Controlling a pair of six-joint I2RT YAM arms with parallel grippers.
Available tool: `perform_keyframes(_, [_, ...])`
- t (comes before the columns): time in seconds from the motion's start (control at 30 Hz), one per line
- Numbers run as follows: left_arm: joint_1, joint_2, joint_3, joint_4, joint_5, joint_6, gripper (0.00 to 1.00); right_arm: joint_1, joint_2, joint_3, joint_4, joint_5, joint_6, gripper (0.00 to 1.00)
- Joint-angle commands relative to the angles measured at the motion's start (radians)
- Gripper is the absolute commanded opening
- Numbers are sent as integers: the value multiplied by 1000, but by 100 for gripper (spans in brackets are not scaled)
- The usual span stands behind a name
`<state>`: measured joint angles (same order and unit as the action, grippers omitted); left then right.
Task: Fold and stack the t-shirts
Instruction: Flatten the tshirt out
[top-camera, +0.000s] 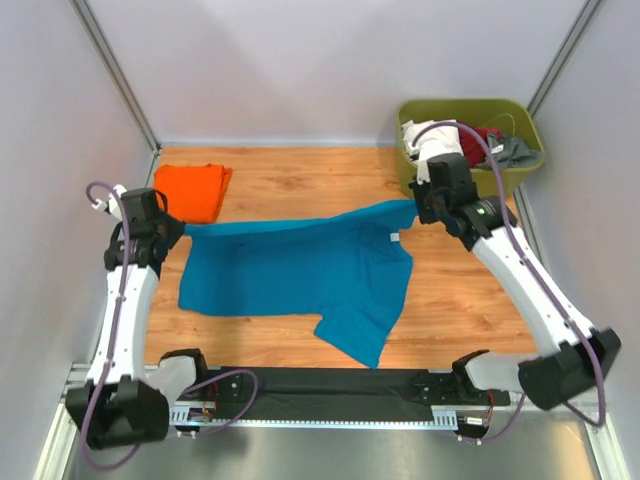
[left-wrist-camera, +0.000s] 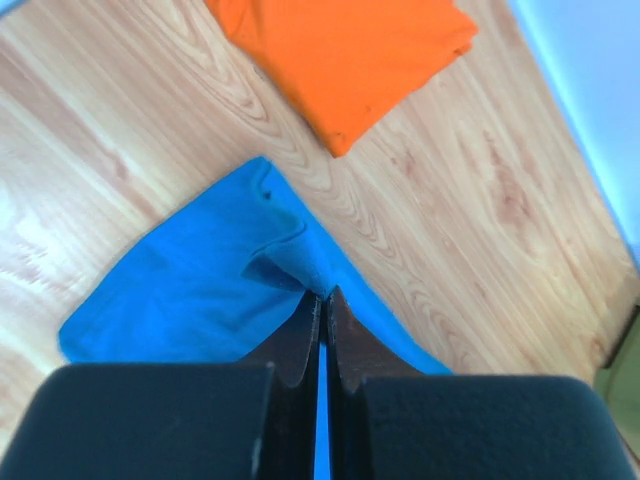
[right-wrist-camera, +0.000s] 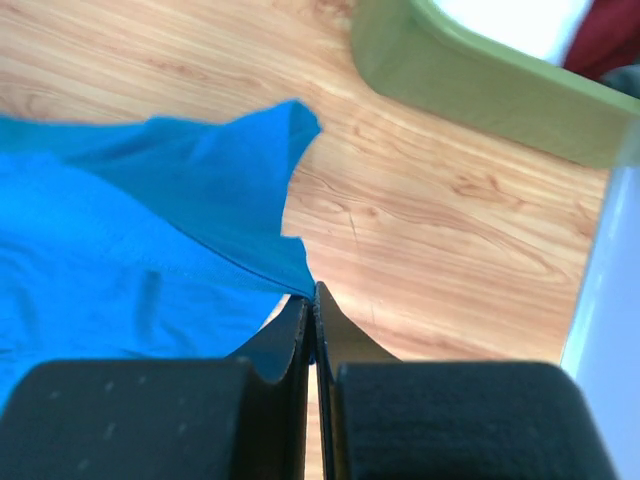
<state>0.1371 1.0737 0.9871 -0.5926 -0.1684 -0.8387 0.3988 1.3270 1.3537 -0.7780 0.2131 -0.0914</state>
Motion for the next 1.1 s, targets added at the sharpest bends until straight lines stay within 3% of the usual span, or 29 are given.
perform_keyframes(0.0, [4,-136,16,-84,-51,56,0,3,-142,22,-81,61,44,0])
perform_keyframes(0.37, [-45,-431,369,-292,-91,248,0,9,-501,329,-283,95,-66,0])
perform_keyframes(0.57, [-83,-459,654,-410,-132,277,0,23,-640,459,-264,126,-194,0])
perform_keyframes(0.83, [-99,-403,1051,-689,-276,241,0,31,-657,513,-288,-15,-205,0])
perform_keyframes(0.93, [-106,-362,1088,-739,-315,263,0,37,-635,503,-284,5,-217,0])
perform_keyframes(1.07, [-111,-272,952,-722,-268,273,0,106,-560,403,-267,107,-260,0])
